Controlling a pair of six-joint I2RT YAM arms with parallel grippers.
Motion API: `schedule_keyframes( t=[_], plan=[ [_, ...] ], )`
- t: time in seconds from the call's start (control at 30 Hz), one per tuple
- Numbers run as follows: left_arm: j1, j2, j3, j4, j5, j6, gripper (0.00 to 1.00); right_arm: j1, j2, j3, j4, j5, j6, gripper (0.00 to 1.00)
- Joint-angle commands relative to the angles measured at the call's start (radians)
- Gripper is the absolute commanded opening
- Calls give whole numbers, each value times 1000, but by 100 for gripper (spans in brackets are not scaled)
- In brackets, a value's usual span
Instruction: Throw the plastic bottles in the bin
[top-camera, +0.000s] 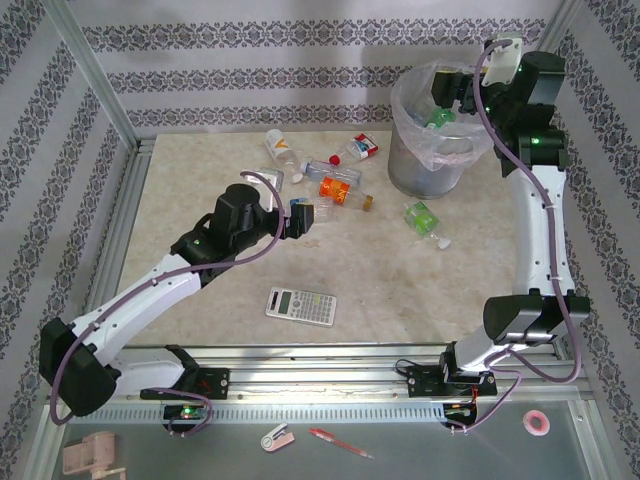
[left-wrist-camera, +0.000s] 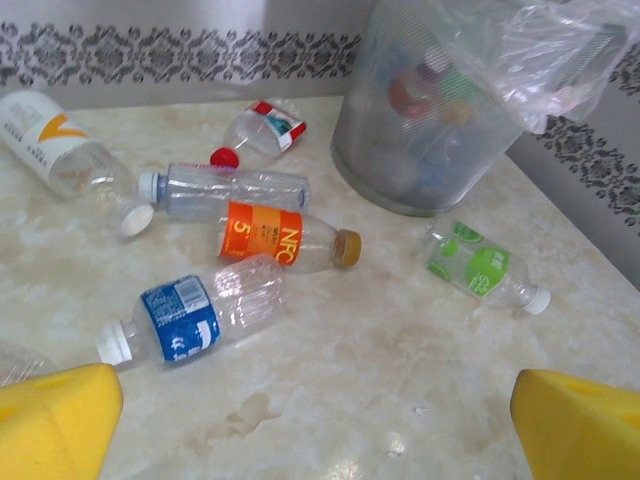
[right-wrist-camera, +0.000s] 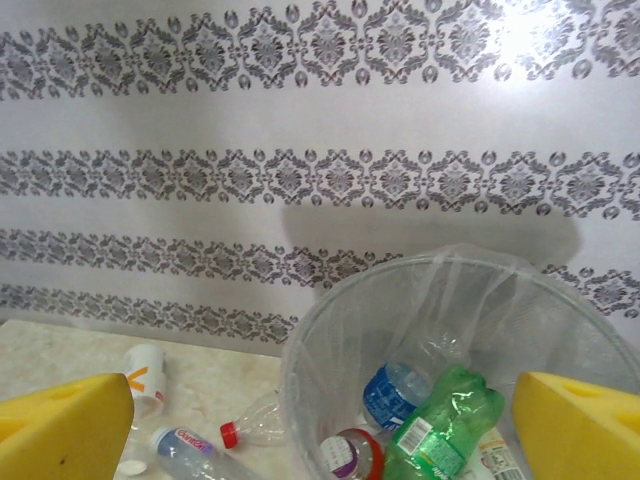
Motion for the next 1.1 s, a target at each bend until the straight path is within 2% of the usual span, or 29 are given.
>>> schedule_keyframes(
  t=[0.0,0.2,0.3,0.53,0.8,1.07],
  plan=[
    [29,23,54,-97,4,-51,100,18,-34,-25,-9,-56,-14,97],
    [90,57,95,-233,7,-71,100,34,-77,-79,-15,-73,-37,98],
    [124,72,122,-346,-68,-69,100,35,-90,-106,-18,-76,-41,98],
    [230,113,146,-555,-82,-30,100,35,-111,-131,-22,-82,-47,98],
    [362,191,133,-651,6,-9,99,35,-114,-137,-23,-92,-43,98],
    [448,360,197,-743,52,73,93,35,-119,-140,-29,-83,-53,98]
  ],
)
